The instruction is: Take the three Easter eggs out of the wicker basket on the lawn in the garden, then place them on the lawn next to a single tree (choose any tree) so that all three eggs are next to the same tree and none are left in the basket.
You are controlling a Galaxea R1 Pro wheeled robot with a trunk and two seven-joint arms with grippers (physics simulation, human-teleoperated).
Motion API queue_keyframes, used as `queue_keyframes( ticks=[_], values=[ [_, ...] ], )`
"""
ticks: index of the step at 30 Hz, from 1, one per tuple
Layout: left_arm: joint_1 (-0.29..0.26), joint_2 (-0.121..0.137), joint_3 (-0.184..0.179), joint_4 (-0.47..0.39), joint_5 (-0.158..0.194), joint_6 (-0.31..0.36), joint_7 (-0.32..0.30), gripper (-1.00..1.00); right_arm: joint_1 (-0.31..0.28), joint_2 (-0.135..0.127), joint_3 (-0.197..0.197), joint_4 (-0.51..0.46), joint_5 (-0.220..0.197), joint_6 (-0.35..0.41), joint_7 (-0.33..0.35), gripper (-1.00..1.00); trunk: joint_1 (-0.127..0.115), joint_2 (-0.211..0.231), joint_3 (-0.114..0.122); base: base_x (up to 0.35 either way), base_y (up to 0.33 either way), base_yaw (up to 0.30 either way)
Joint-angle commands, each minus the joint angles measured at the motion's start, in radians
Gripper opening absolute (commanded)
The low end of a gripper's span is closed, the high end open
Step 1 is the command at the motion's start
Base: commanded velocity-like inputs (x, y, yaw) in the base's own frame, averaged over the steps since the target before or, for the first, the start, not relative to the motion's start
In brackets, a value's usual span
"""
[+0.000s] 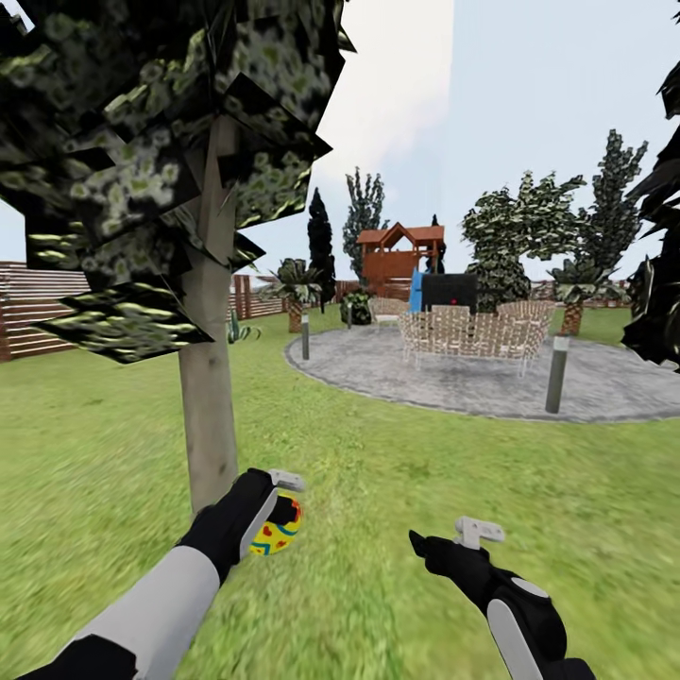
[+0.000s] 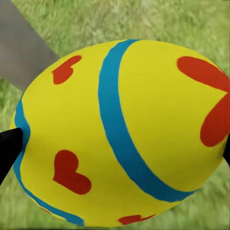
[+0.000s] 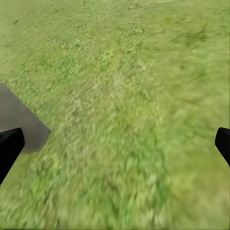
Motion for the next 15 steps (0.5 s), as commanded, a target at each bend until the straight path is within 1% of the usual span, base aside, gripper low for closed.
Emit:
queue_keyframes(
  ticks=[1,5,8,9,13,14,15],
  values=[
    [-0.001,0.0,-0.004,0.007,0.006,0.001,0.006,-1.0,-0.001,-0.001,0.002,-0.002,-0.011,0.002,-0.01,1.0,0.0,-0.001,0.0,0.001,0.0,0.243],
    [-0.001,0.001,-0.004,0.038,0.007,-0.031,0.004,-1.0,-0.001,-0.001,0.002,-0.002,-0.011,0.002,-0.01,1.0,0.0,-0.001,0.004,0.0,0.0,0.244],
    [-0.001,0.001,-0.003,0.043,0.007,-0.041,0.003,-1.0,-0.001,-0.001,0.002,-0.002,-0.011,0.002,-0.01,1.0,0.0,-0.001,0.006,0.0,0.0,0.232],
    [-0.001,0.002,-0.002,0.044,0.008,-0.043,0.003,-1.0,-0.001,-0.001,0.002,-0.002,-0.011,0.002,-0.01,1.0,0.004,-0.008,0.003,0.0,0.0,0.175],
    [-0.001,0.001,-0.001,0.044,0.01,-0.046,0.002,-1.0,-0.001,-0.001,0.001,-0.002,-0.011,0.002,-0.009,1.0,0.019,-0.036,-0.009,0.0,0.0,0.095],
    [-0.001,0.002,-0.001,0.044,0.016,-0.046,0.002,-1.0,-0.001,-0.001,0.001,-0.002,-0.012,0.002,-0.009,1.0,0.019,-0.036,-0.012,0.0,0.0,0.029],
    [-0.001,0.002,-0.001,0.044,0.03,-0.048,0.002,-1.0,-0.001,-0.001,0.001,-0.002,-0.012,0.002,-0.009,1.0,0.02,-0.036,-0.016,0.0,0.0,0.015]
  ],
)
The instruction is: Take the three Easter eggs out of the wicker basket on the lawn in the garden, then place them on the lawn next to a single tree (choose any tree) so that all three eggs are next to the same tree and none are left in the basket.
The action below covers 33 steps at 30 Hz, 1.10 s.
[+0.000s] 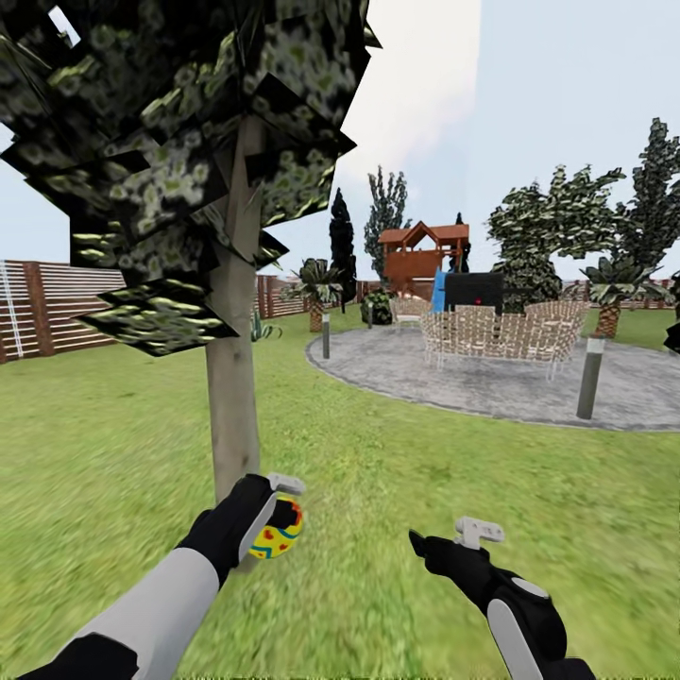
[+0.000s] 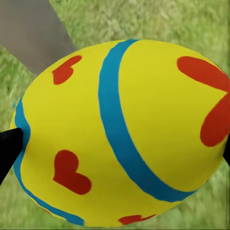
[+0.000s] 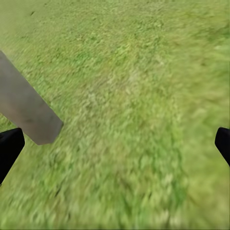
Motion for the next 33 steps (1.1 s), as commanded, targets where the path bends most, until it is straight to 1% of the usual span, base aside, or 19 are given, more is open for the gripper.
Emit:
queue_keyframes(
  ticks=[1,4,7,12,14,16,26,33],
  values=[
    [-0.001,0.001,-0.005,-0.001,0.017,-0.002,0.008,-1.0,-0.001,-0.001,0.002,-0.001,-0.01,0.002,-0.01,1.0,0.0,-0.001,-0.005,0.0,0.0,0.01],
    [-0.001,0.003,-0.005,0.0,0.027,-0.025,0.007,-1.0,-0.001,-0.001,0.002,-0.001,-0.01,0.002,-0.011,1.0,0.002,-0.002,-0.017,0.0,0.0,0.005],
    [-0.001,0.002,-0.005,0.001,0.029,-0.032,0.005,-1.0,-0.001,-0.001,0.002,-0.001,-0.009,0.004,-0.011,1.0,0.003,-0.002,-0.028,0.0,0.0,0.001],
    [-0.001,0.0,-0.006,0.004,0.027,-0.031,0.004,-1.0,-0.001,-0.001,0.001,-0.002,-0.01,0.001,-0.011,1.0,0.005,-0.004,-0.048,0.0,0.0,0.0],
    [-0.002,-0.001,-0.006,0.028,0.026,-0.031,0.004,-1.0,-0.001,-0.001,0.001,-0.002,-0.011,0.002,-0.01,1.0,0.006,-0.004,-0.055,0.0,0.0,0.0],
    [-0.003,-0.001,-0.005,0.033,0.026,-0.031,0.004,-1.0,-0.001,-0.001,0.001,-0.003,-0.012,0.002,-0.01,1.0,0.007,-0.004,-0.063,0.0,0.0,0.0],
    [-0.004,0.0,-0.005,0.035,0.028,-0.035,0.003,-1.0,-0.001,-0.001,0.001,-0.004,-0.012,0.001,-0.01,1.0,0.011,-0.007,-0.102,0.0,0.0,0.0],
    [-0.004,0.001,-0.006,0.035,0.026,-0.099,0.004,-1.0,-0.001,-0.001,0.001,-0.007,-0.012,0.001,-0.01,1.0,0.015,-0.008,-0.129,0.0,0.0,0.0]
  ],
)
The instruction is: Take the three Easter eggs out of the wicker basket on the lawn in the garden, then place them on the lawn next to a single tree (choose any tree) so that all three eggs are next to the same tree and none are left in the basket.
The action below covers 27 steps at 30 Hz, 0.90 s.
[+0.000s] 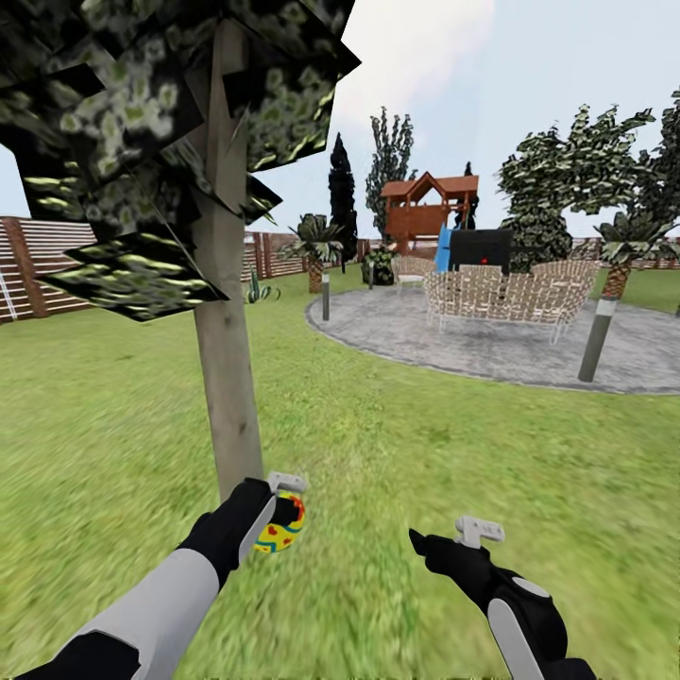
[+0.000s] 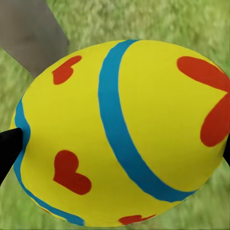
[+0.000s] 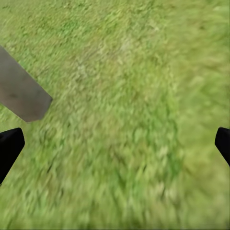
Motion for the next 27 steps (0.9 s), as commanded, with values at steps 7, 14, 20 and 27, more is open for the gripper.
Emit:
queue_keyframes(
  ticks=[7,14,20,27],
  values=[
    [-0.001,0.001,-0.005,-0.001,0.01,-0.045,0.011,-1.0,-0.001,-0.001,0.003,-0.002,-0.011,0.002,-0.01,1.0,0.003,-0.002,-0.028,0.0,0.0,0.0],
    [0.0,0.001,-0.005,-0.002,0.013,-0.064,0.012,-1.0,-0.001,-0.001,0.003,-0.002,-0.011,0.002,-0.01,1.0,0.006,-0.004,-0.055,0.0,0.0,0.0],
    [0.001,0.001,-0.005,-0.001,0.011,-0.11,0.014,-1.0,-0.001,-0.001,0.003,-0.001,-0.011,0.002,-0.01,1.0,0.009,-0.005,-0.079,0.0,0.0,0.0],
    [0.001,0.003,-0.005,-0.001,0.014,-0.138,0.014,-1.0,-0.001,-0.001,0.003,0.0,-0.011,0.002,-0.01,1.0,0.012,-0.007,-0.106,0.0,0.0,0.0]
  ],
)
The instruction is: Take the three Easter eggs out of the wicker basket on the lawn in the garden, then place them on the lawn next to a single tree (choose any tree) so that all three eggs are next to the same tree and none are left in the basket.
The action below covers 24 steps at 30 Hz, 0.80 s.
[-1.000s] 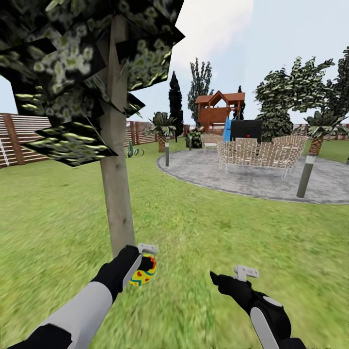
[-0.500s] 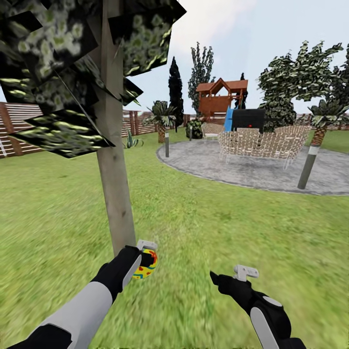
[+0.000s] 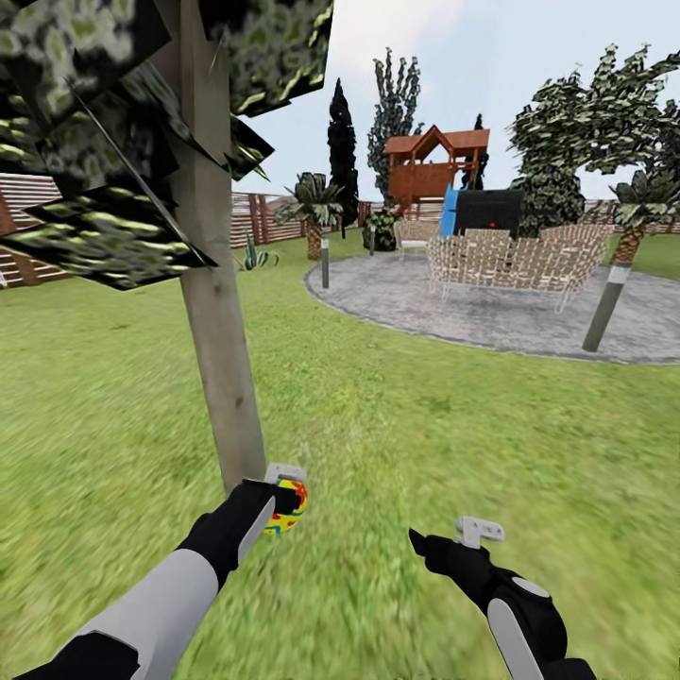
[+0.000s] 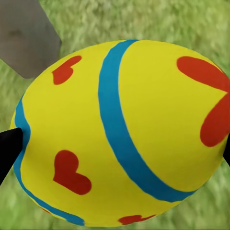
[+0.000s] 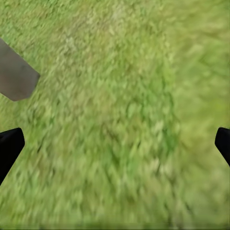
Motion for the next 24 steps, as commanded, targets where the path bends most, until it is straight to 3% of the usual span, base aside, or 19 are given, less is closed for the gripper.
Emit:
queue_keyframes(
  ticks=[1,24],
  values=[
    [-0.001,0.001,-0.005,-0.001,0.01,0.002,0.009,-1.0,-0.001,-0.001,0.002,-0.001,-0.011,0.002,-0.01,1.0,0.0,-0.001,-0.005,0.0,0.0,0.0],
    [-0.001,-0.001,-0.007,-0.003,0.005,-0.005,0.014,-1.0,-0.001,-0.001,0.003,0.002,-0.008,0.004,-0.01,1.0,0.011,-0.006,-0.094,0.0,0.0,0.0]
  ],
)
